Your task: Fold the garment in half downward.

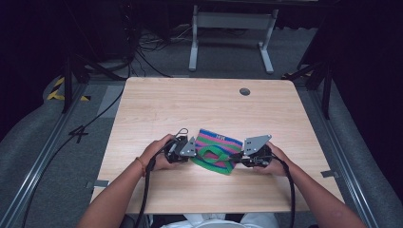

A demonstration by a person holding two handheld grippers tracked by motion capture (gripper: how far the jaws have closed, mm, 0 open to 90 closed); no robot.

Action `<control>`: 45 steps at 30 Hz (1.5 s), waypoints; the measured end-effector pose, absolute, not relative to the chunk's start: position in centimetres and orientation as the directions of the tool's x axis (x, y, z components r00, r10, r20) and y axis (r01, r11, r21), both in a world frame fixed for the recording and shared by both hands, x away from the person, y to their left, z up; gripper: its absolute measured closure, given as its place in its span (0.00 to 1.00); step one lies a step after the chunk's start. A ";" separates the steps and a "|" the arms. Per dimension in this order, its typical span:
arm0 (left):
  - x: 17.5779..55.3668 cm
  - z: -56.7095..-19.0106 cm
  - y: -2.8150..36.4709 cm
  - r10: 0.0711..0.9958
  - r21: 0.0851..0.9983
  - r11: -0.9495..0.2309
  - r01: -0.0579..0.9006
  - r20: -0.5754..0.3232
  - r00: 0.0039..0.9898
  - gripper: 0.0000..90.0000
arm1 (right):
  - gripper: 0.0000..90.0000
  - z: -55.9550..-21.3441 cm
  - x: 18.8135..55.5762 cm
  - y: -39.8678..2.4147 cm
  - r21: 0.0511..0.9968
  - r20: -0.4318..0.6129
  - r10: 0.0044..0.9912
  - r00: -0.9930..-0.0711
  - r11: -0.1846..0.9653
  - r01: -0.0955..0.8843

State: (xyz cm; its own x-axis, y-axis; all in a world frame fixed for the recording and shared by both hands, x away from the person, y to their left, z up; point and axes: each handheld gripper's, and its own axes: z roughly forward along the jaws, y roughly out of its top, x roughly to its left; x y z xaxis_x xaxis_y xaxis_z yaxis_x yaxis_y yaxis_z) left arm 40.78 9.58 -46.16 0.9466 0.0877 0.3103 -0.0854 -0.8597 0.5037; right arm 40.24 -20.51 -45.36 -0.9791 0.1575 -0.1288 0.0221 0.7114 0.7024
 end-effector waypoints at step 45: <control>39.5 -42.6 11.4 0.274 0.595 -0.796 0.111 0.190 0.943 0.78 | 0.57 -43.0 40.2 -23.4 0.721 -0.132 0.410 -0.902 0.665 0.197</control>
State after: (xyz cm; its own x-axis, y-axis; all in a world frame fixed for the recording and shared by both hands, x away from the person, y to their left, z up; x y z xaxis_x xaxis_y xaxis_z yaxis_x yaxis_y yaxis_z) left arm 39.46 11.41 -42.56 0.9428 0.2740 0.1901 0.1114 -0.7961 0.5948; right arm 40.23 -23.39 -43.02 -0.9024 0.4101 -0.1320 0.1967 0.6648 0.7207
